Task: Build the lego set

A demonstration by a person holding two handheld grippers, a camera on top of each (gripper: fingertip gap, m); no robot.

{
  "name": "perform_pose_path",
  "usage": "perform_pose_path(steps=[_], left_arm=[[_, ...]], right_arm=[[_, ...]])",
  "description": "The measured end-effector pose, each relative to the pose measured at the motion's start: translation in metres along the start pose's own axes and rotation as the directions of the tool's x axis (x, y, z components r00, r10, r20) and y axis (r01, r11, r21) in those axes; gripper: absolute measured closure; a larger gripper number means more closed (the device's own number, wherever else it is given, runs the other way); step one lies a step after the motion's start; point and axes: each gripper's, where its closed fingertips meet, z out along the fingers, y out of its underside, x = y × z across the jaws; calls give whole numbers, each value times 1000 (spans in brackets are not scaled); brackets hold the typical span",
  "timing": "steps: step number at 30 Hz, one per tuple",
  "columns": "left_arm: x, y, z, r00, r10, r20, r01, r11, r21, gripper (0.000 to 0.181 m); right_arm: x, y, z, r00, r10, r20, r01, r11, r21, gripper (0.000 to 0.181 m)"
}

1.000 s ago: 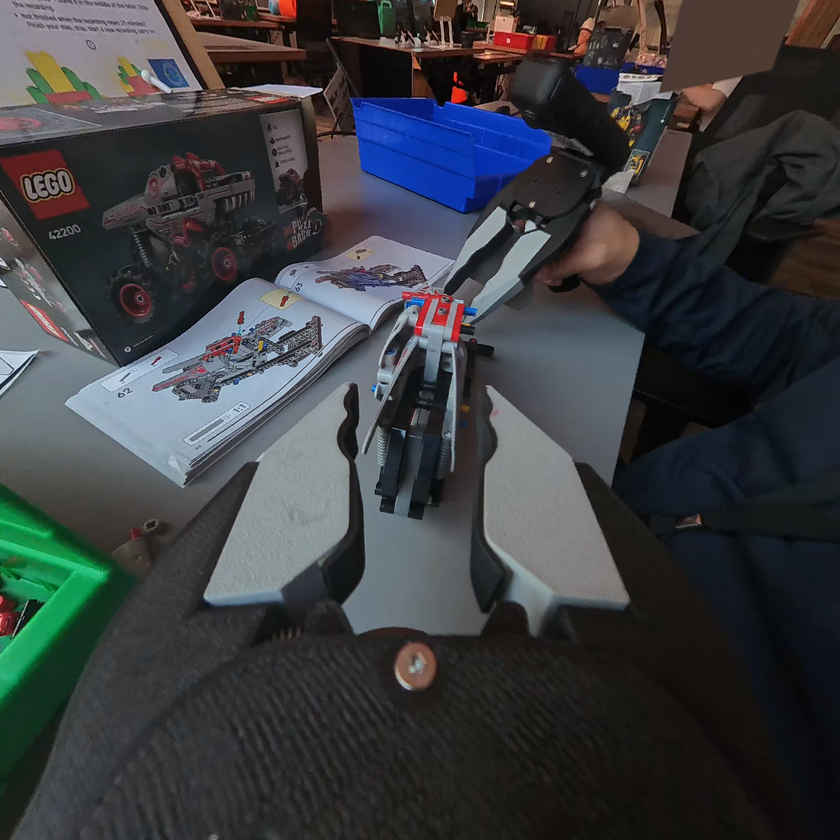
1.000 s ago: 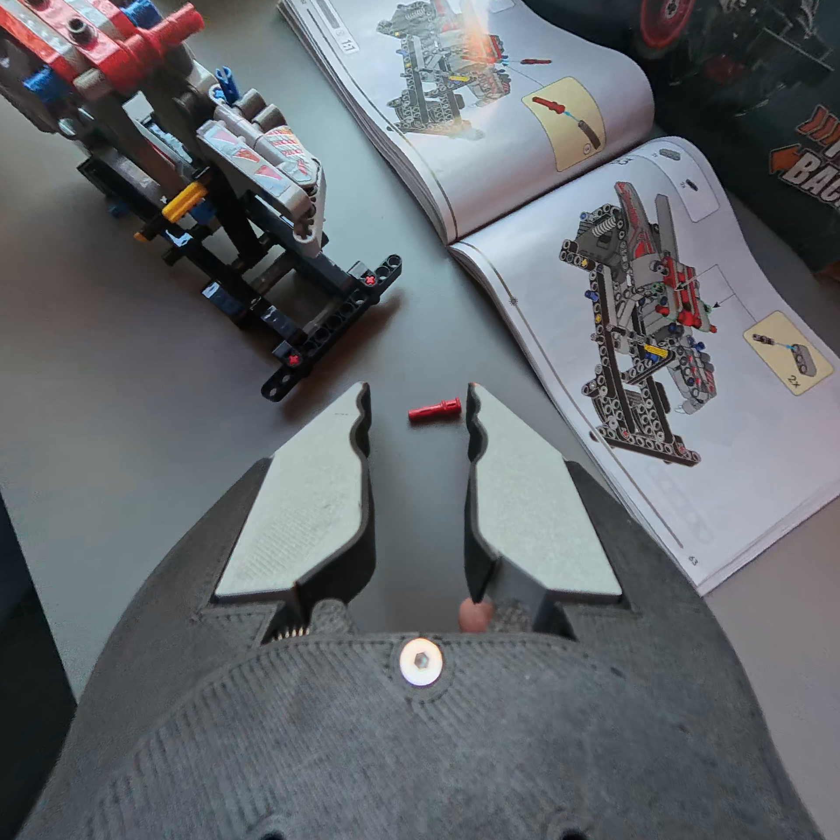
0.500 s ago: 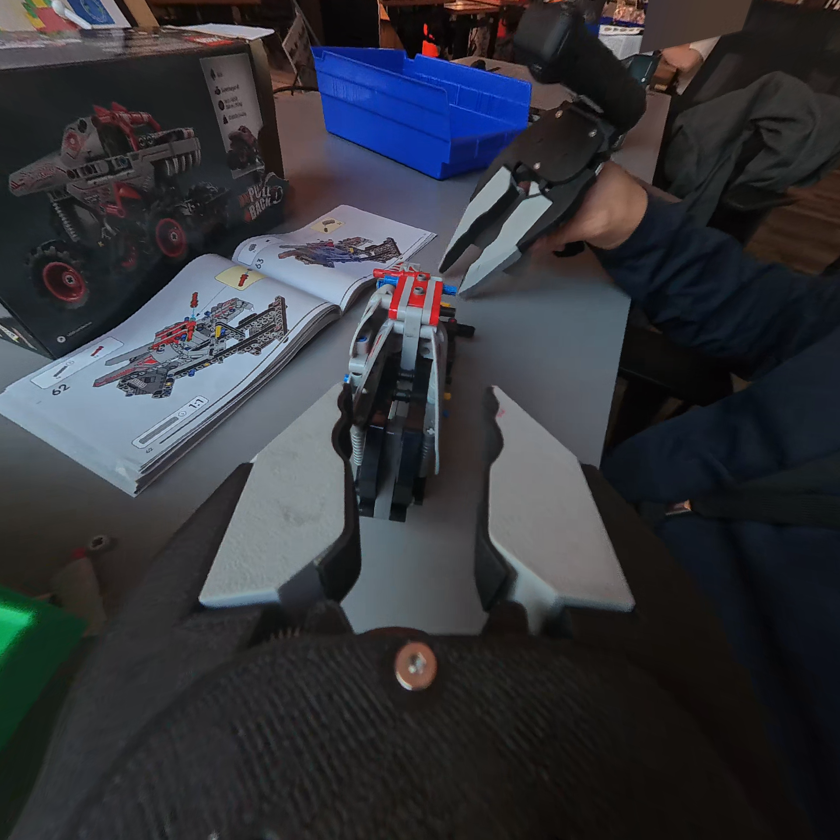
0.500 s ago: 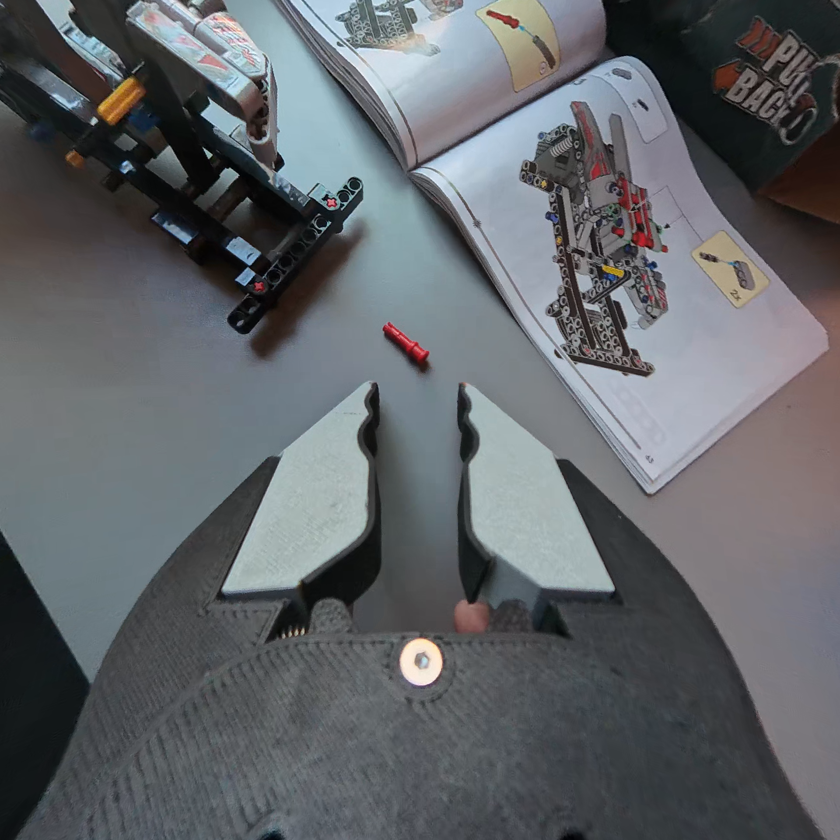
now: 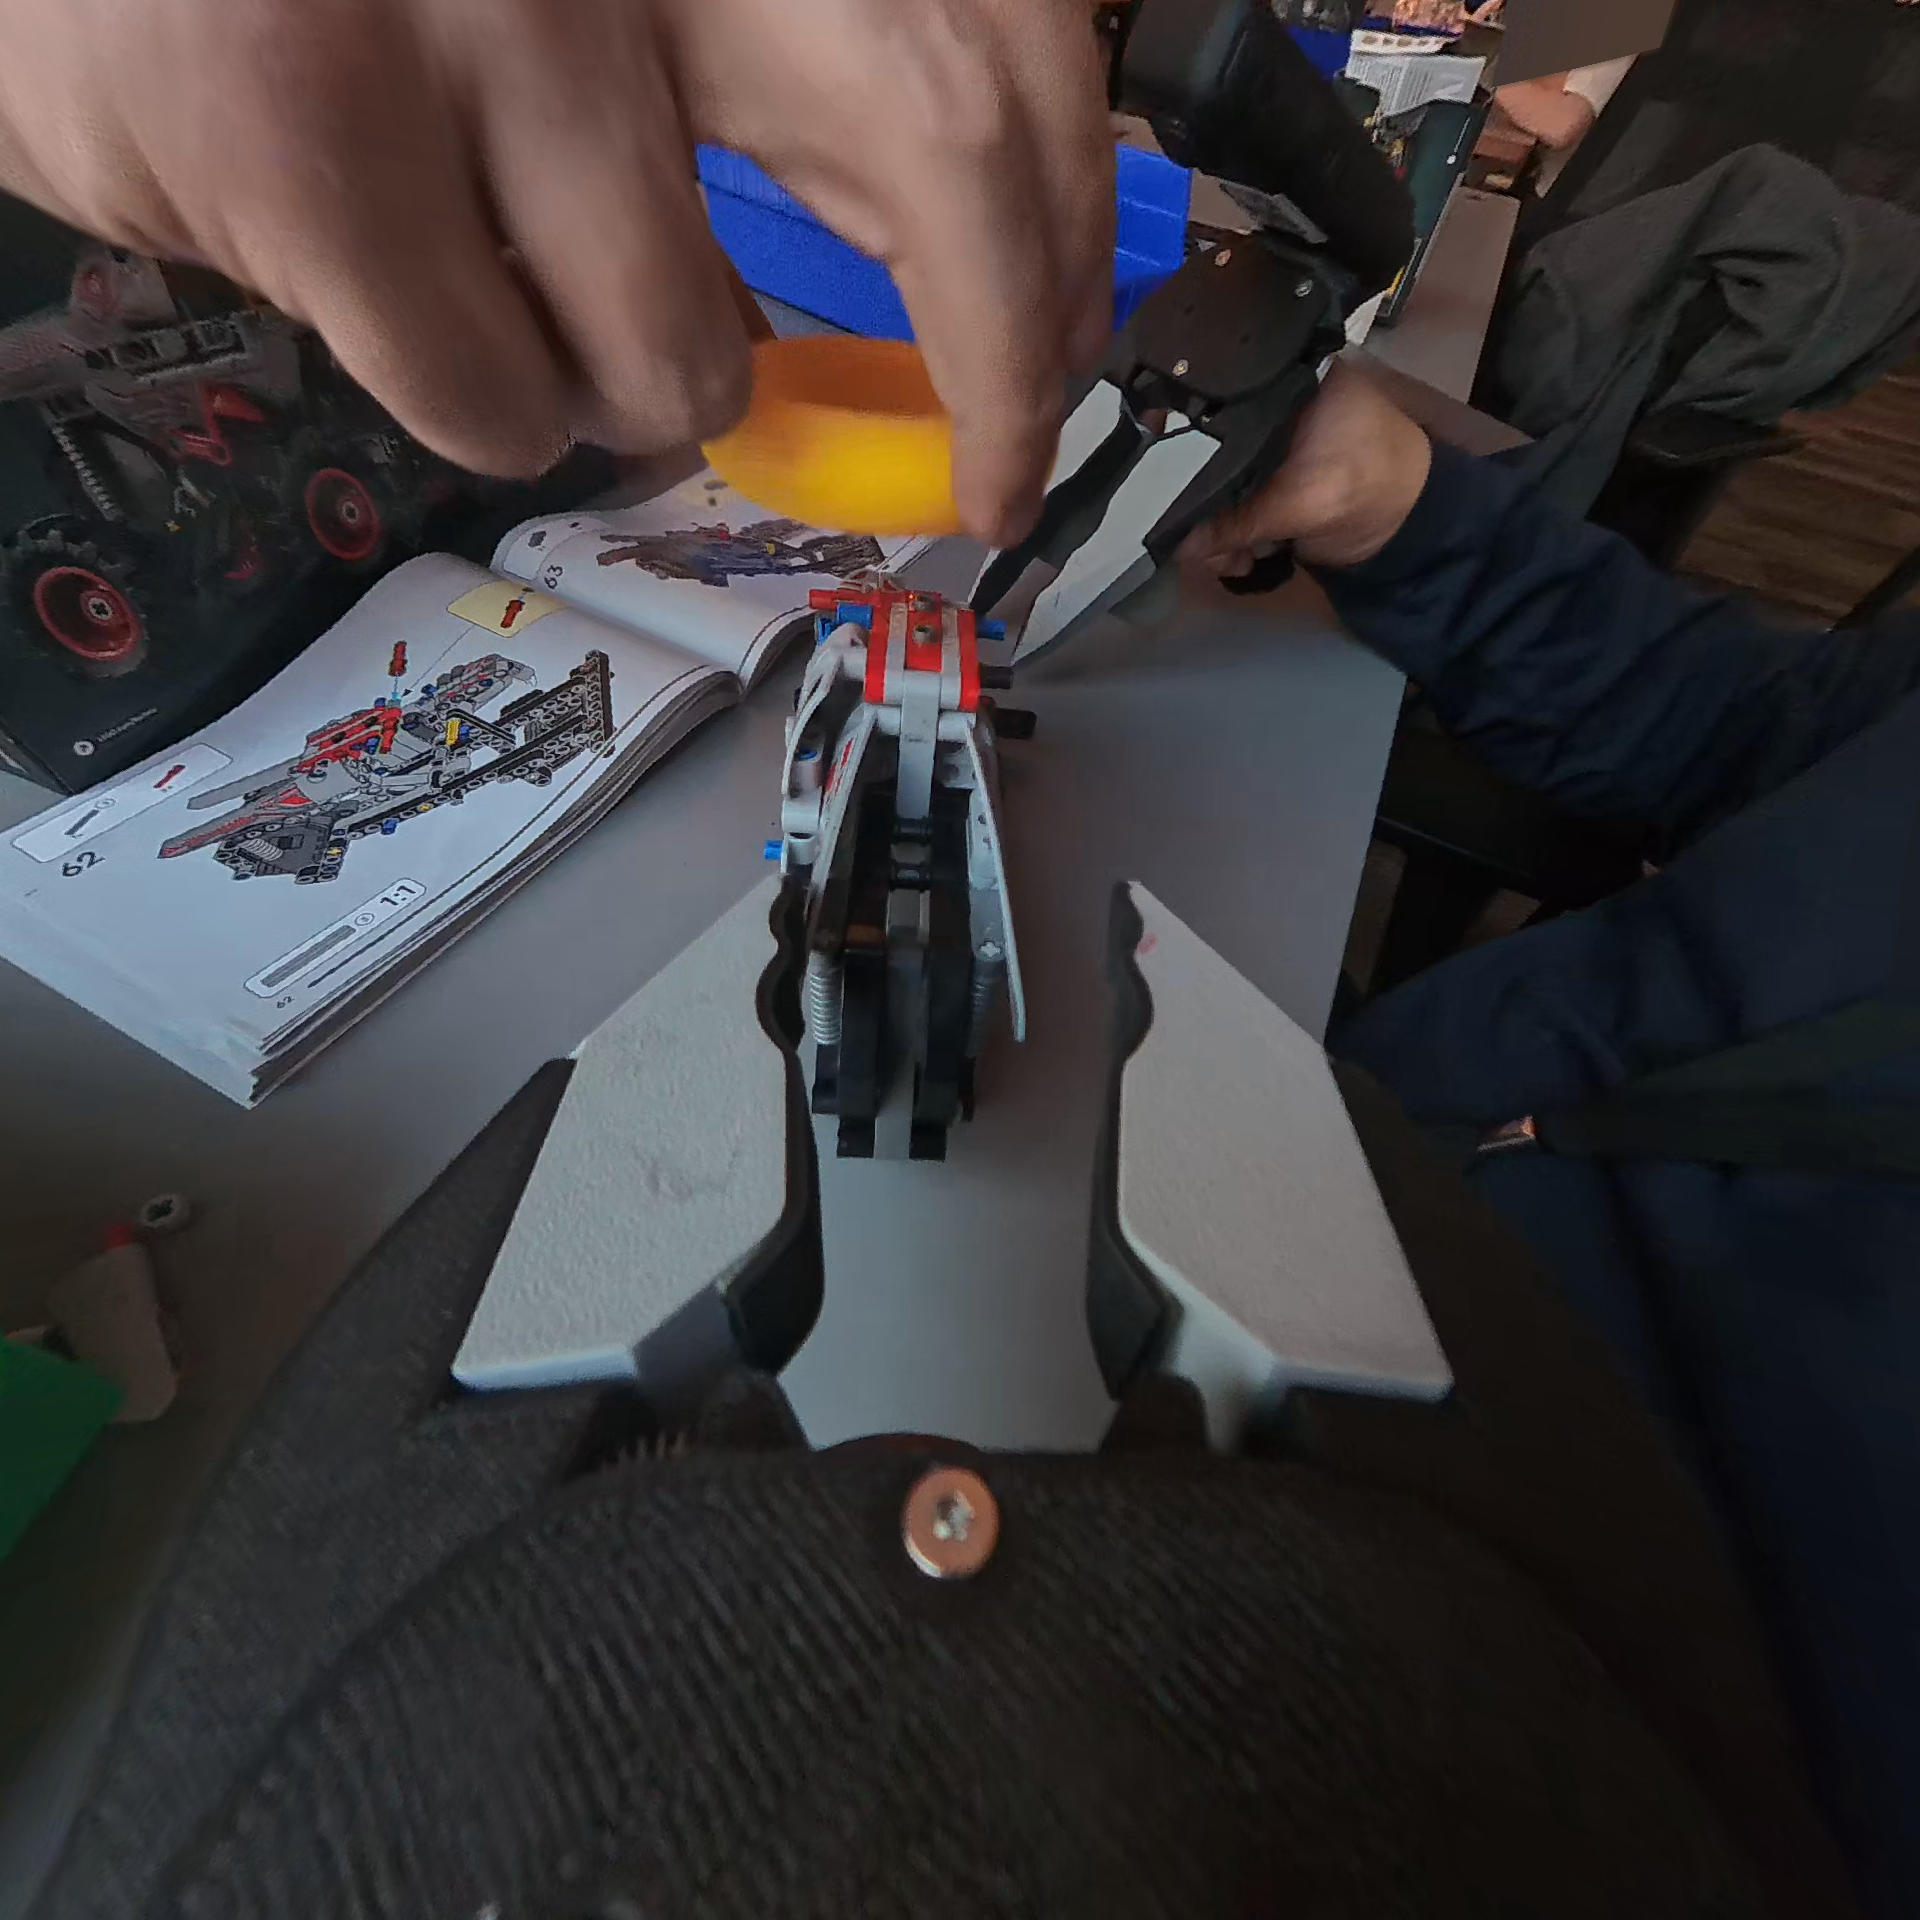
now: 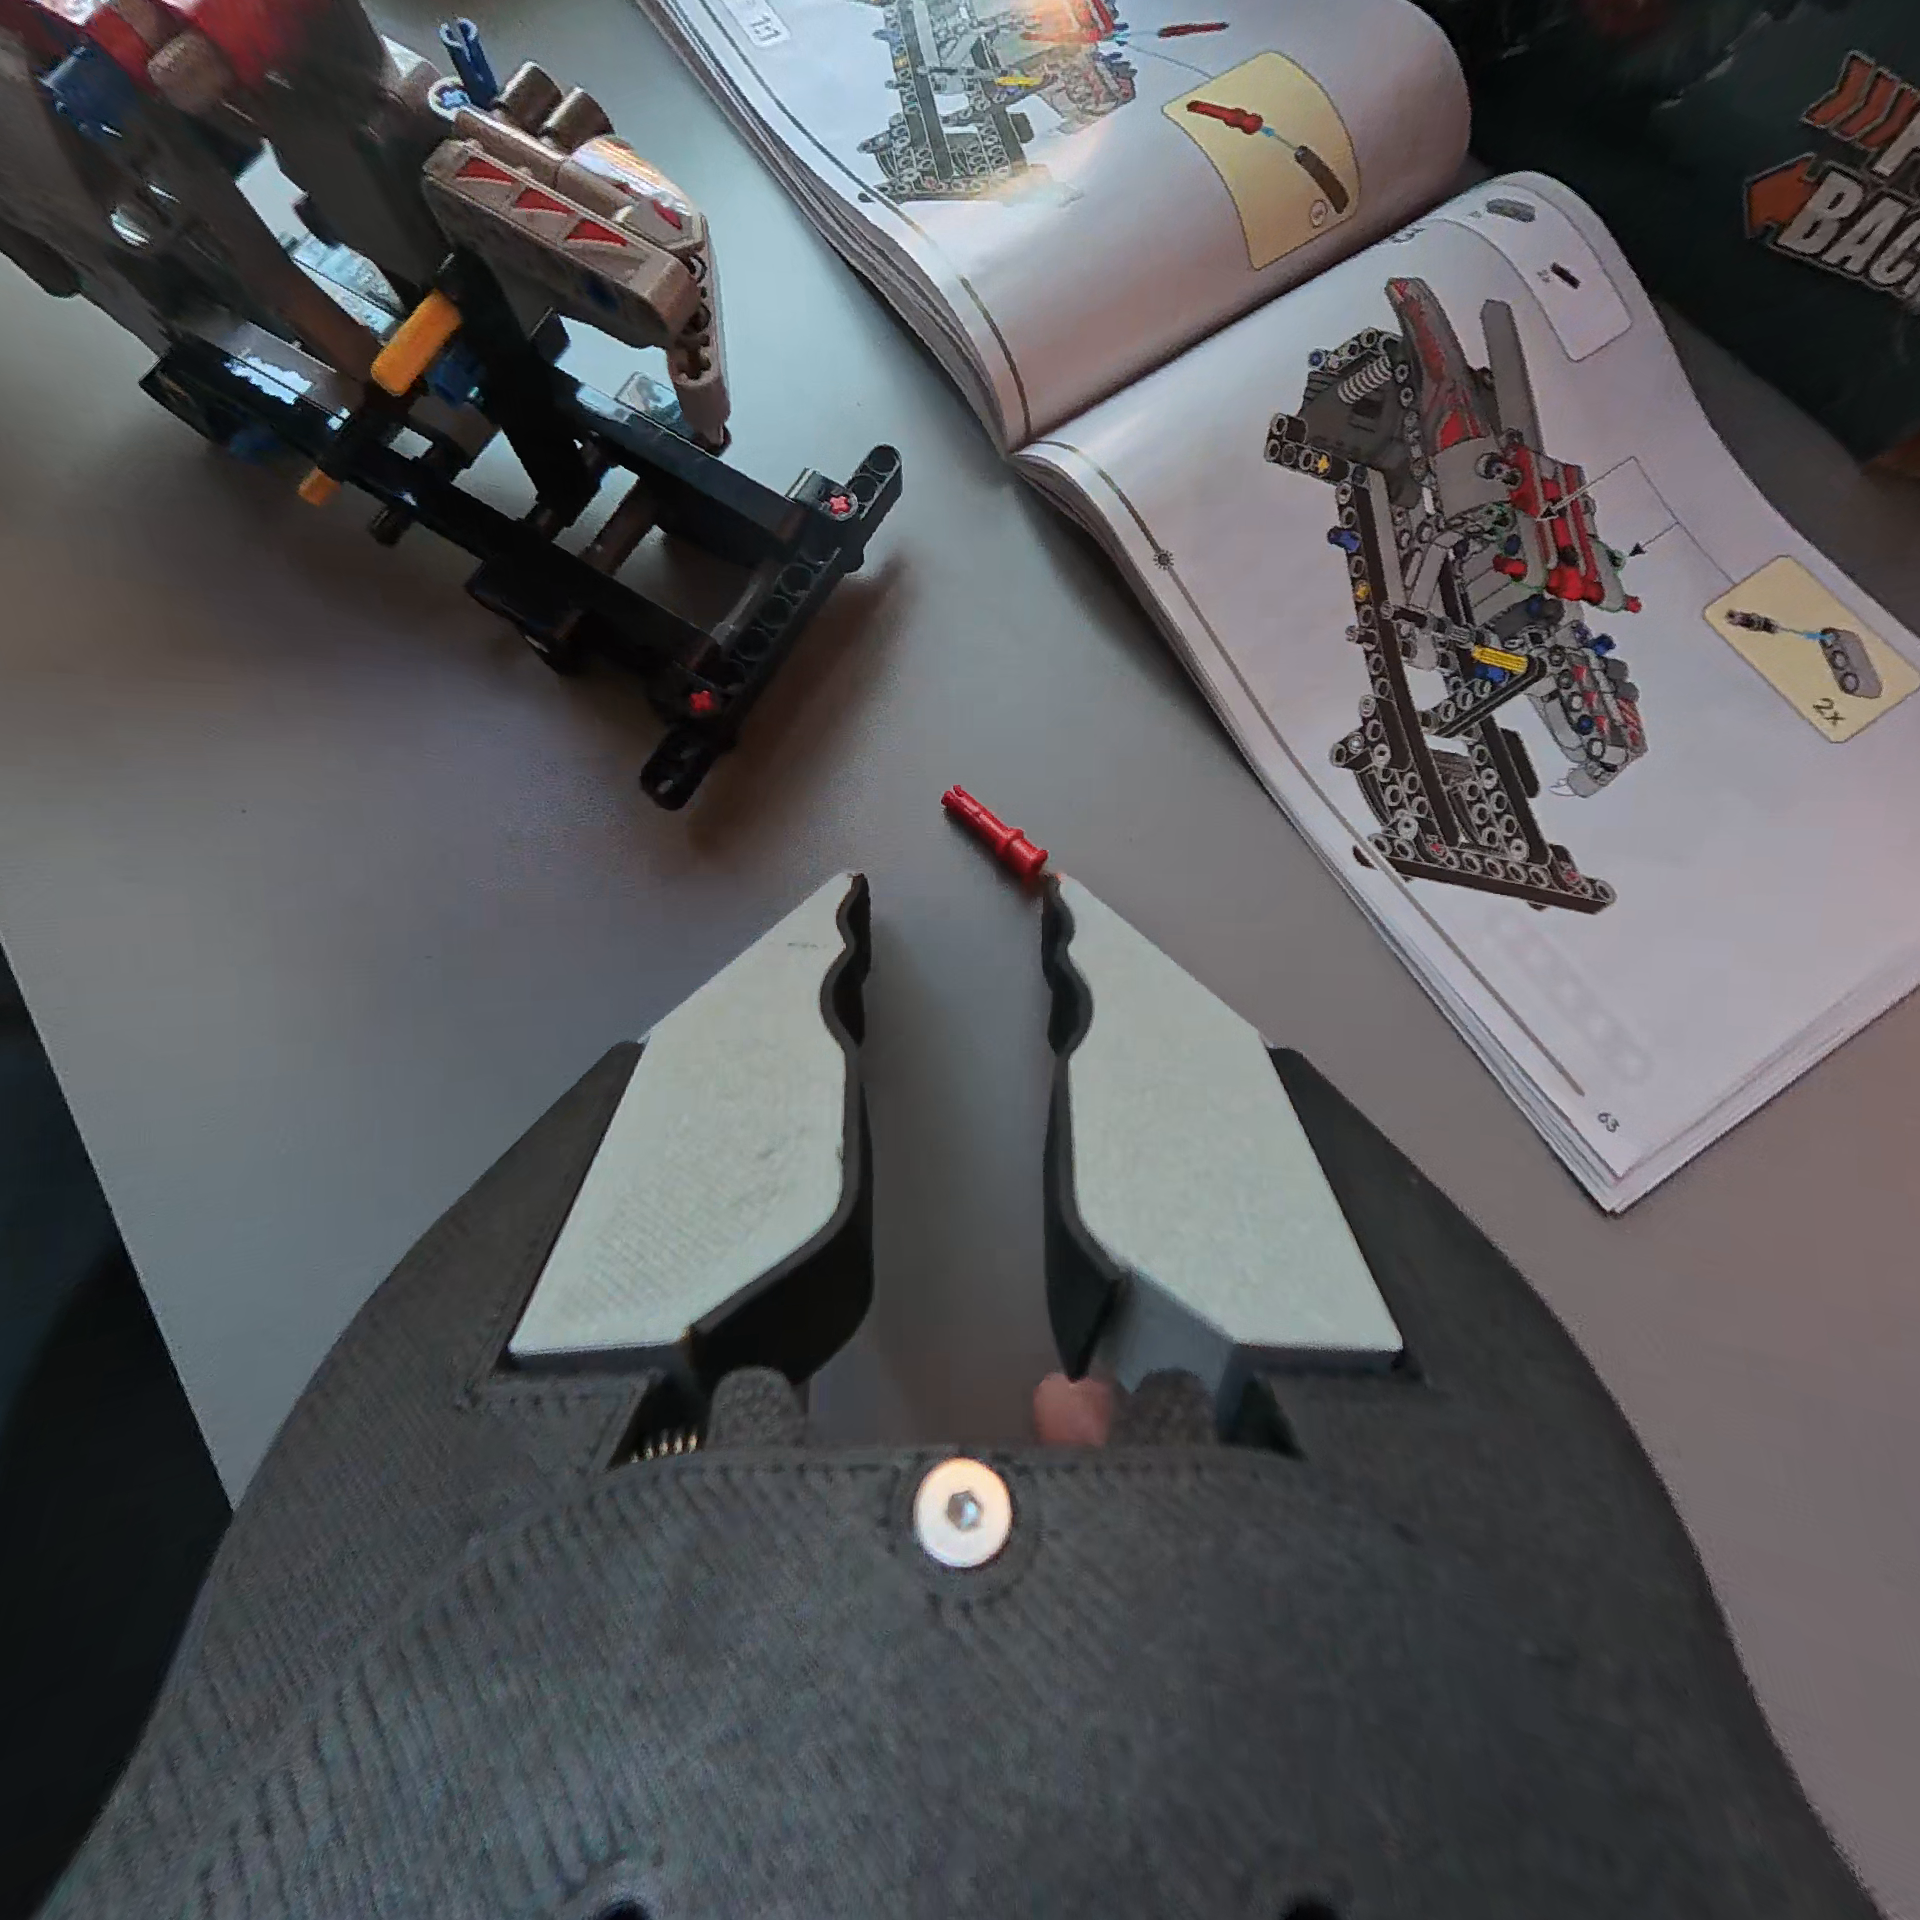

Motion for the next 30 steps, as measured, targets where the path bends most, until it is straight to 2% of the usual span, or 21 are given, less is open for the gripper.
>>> perform_pose_path(steps=[1,23,30], left_arm=[[0,1,0,1000,-2,-1,2,1000,0,126],[0,7,1,1000,-10,-10,10,1000,-10,126],[-2,10,-1,1000,-2,-6,1,1000,-11,126]], right_arm=[[0,1,0,1000,4,2,-4,1000,3,151],[-1,-13,-6,1000,-20,8,20,998,63,149],[-16,-35,-18,991,-129,-14,130,980,149,146]])
